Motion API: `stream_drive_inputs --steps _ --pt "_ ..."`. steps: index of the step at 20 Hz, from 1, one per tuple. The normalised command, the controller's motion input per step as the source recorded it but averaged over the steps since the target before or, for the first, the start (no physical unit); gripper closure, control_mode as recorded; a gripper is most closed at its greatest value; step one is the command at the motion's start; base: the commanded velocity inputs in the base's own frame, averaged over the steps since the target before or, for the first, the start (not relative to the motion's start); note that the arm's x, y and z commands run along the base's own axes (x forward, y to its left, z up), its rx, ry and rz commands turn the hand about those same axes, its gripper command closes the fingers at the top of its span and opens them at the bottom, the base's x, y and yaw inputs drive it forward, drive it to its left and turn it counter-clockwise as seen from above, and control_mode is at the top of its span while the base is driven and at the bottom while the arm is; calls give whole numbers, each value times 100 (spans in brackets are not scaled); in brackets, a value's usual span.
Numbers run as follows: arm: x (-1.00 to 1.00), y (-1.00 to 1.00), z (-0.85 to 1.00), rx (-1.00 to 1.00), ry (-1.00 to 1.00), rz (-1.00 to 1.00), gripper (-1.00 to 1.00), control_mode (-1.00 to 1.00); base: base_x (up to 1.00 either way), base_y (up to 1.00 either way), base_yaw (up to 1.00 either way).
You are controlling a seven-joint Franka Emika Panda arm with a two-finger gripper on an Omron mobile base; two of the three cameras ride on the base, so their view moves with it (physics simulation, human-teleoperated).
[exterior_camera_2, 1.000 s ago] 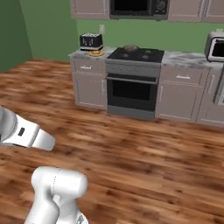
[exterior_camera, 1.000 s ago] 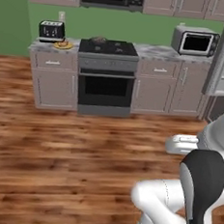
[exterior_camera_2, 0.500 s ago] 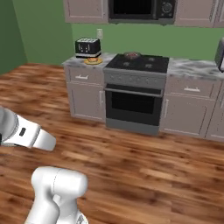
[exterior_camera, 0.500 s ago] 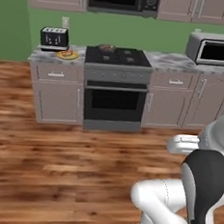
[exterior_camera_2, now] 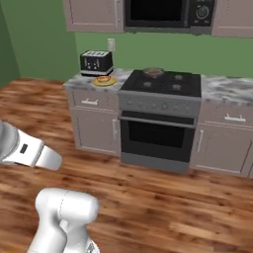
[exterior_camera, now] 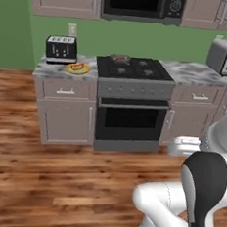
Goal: Place the cold items (carrot and tomato) from the fridge in one tupperware on the dining counter. Place the warm items (kebab skewer and hot dog) in the stove area in another tupperware.
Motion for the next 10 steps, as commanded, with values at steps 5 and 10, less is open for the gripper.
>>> stream_drive_inputs --steps 5,10 --pt "0 0 0 0 0 0 -100 100 100 20 -12" --pt "0 0 0 0 0 0 -100 100 93 53 -17"
